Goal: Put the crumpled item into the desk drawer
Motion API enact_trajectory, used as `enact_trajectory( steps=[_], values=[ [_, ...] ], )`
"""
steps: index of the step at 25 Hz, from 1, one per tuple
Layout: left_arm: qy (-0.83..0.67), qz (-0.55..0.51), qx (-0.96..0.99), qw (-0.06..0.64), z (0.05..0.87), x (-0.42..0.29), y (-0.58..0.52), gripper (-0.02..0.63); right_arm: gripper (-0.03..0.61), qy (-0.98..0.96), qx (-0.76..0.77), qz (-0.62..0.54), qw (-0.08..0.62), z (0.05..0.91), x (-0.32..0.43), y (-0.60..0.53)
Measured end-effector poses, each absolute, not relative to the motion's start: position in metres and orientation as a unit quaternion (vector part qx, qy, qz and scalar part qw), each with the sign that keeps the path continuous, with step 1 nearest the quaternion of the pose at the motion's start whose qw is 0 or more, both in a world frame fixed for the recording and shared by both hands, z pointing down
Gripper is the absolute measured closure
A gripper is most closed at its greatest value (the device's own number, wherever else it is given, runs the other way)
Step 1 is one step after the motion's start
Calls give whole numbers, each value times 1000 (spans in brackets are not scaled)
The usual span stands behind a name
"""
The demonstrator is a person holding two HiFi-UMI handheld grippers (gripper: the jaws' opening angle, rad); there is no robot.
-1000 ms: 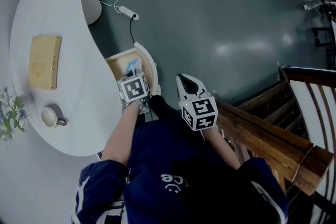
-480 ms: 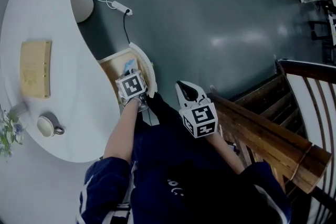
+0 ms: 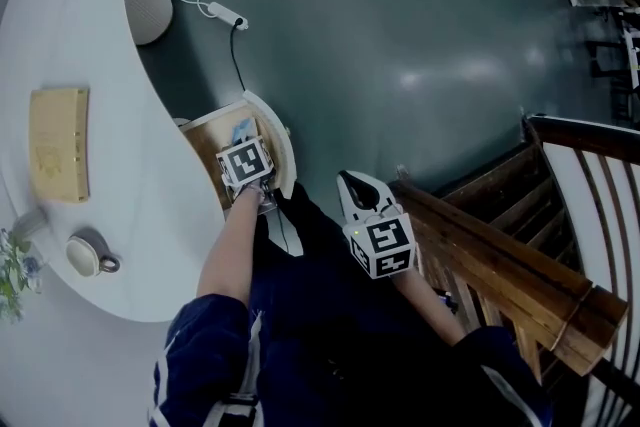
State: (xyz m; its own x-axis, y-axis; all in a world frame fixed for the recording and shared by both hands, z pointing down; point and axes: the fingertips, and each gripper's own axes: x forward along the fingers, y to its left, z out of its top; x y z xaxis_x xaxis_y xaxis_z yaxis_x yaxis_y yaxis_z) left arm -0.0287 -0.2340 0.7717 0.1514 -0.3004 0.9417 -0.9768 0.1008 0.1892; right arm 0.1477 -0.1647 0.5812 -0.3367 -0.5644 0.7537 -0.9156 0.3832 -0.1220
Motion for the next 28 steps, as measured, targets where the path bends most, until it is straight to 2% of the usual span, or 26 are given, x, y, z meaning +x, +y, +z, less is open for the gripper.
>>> enact_trajectory(
  steps=[13, 23, 25, 28],
  values=[
    [-532, 325, 562, 544, 821, -28, -228, 565, 572, -758, 473, 293, 341, 606, 155, -158],
    [-529, 318, 557, 556, 829, -21, -233, 560, 572, -763, 457, 290, 353, 614, 156, -163],
    [-531, 318, 554, 557, 827, -18, -233, 539, 572, -768, 450, 291, 352, 613, 154, -163],
    [-528, 327, 556, 553, 822, -13, -234, 443, 572, -772, 442, 292, 352, 613, 151, -164]
  ],
)
